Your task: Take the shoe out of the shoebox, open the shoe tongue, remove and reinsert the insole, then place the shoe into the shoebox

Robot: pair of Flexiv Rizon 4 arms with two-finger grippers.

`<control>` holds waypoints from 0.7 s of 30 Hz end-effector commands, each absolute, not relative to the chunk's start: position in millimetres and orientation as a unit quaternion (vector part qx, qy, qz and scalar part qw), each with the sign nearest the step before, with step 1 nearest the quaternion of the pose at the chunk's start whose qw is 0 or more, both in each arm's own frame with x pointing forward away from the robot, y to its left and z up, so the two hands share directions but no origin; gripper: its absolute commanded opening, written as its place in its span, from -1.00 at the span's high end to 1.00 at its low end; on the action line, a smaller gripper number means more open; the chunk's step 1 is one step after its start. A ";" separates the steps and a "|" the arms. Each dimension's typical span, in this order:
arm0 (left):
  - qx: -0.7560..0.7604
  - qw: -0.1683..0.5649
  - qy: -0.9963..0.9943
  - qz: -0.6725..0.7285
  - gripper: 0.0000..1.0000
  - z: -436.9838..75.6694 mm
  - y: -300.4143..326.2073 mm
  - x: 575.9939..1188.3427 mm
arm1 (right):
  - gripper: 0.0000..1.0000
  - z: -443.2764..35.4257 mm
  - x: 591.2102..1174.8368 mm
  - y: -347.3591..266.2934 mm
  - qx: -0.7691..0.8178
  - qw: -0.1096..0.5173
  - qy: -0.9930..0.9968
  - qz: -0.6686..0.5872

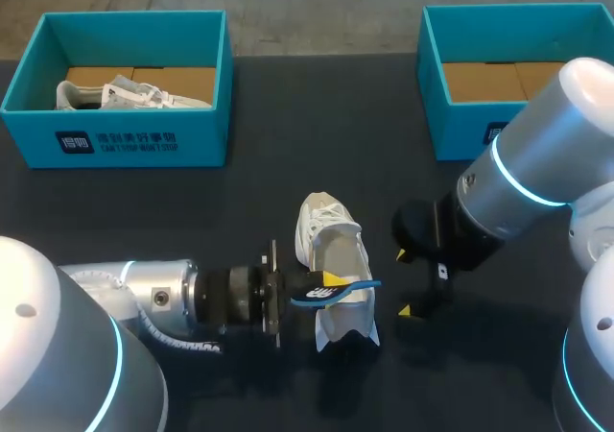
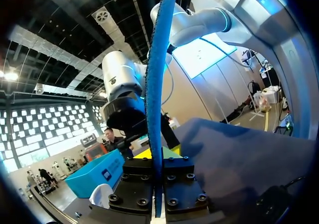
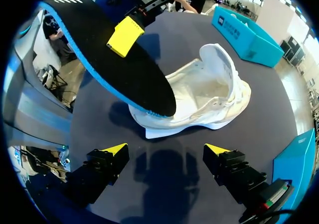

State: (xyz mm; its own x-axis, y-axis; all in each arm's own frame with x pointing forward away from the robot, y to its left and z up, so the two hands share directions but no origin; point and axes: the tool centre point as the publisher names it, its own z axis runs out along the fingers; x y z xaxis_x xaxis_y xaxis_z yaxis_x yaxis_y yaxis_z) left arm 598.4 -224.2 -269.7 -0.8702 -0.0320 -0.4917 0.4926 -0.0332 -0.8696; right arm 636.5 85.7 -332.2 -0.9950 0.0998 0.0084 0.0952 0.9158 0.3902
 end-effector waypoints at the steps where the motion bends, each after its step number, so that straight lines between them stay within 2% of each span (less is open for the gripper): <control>1: 0.172 0.189 0.673 -0.694 1.00 -267.2 -223.1 595.5 | -1.00 -333.8 635.3 86.7 0.051 0.008 0.979 0.199; 21: 0.165 0.184 0.676 -0.694 1.00 -273.9 -226.3 611.0 | -1.00 -333.8 635.3 86.7 0.051 0.008 0.979 0.199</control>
State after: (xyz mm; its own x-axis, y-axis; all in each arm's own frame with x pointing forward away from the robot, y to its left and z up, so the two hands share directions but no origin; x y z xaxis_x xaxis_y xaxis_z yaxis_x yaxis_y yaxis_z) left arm 608.0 -223.4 -273.3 -0.8767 -0.0356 -0.4798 0.4806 -0.0178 -0.8768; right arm 636.5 85.8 -332.2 -0.9950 0.0999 0.0084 0.0952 0.9158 0.3903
